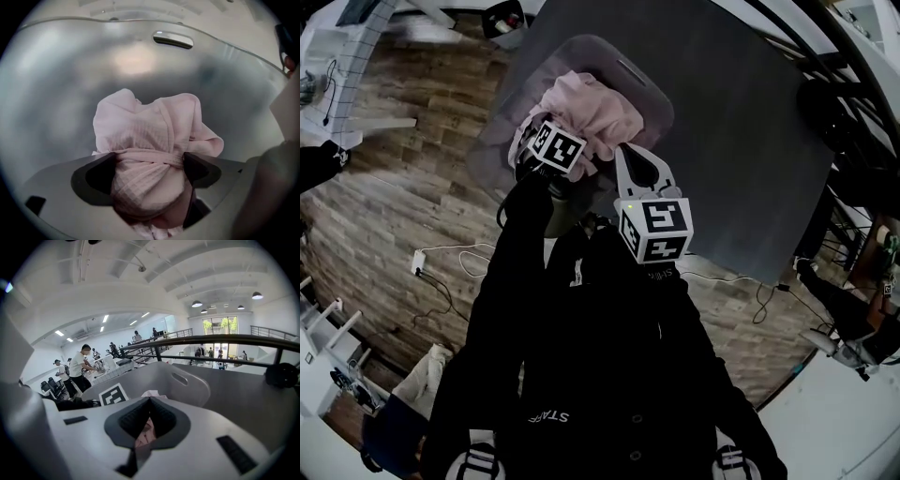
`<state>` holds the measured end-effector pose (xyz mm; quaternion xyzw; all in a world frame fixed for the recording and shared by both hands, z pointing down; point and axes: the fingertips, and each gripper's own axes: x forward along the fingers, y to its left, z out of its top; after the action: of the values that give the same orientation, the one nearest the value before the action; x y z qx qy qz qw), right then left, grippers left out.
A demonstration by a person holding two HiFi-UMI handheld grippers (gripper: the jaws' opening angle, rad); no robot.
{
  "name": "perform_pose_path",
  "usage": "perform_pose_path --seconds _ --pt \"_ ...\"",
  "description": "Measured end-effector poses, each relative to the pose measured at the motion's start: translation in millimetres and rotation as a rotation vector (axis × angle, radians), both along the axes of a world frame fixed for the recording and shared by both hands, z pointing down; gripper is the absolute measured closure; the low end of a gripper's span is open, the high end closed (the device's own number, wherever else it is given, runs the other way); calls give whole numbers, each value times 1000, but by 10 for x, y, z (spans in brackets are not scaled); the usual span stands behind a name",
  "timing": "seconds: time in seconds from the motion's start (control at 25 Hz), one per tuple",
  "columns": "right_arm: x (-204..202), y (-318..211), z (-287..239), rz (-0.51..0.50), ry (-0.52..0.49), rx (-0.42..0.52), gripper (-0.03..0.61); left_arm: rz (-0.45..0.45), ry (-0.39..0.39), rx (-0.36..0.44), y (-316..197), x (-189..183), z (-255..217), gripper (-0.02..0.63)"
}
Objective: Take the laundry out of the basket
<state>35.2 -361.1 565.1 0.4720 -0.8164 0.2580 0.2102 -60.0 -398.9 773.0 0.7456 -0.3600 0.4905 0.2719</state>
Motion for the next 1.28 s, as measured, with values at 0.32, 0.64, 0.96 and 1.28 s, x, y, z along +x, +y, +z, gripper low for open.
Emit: perform_pose_path --seconds 0.32,0.64,0.96,1.28 --pt "167 96 22 36 2 -8 563 -7 -55 12 -102 11 207 181" --pt "230 201 -89 50 -6 14 563 -70 -44 15 -15 96 -31 463" --pt "305 239 -245 58 -19 56 563 -185 67 80 -11 63 -529 480" --pt "369 352 -459 72 -38 107 563 -311 209 186 162 2 -1273 480"
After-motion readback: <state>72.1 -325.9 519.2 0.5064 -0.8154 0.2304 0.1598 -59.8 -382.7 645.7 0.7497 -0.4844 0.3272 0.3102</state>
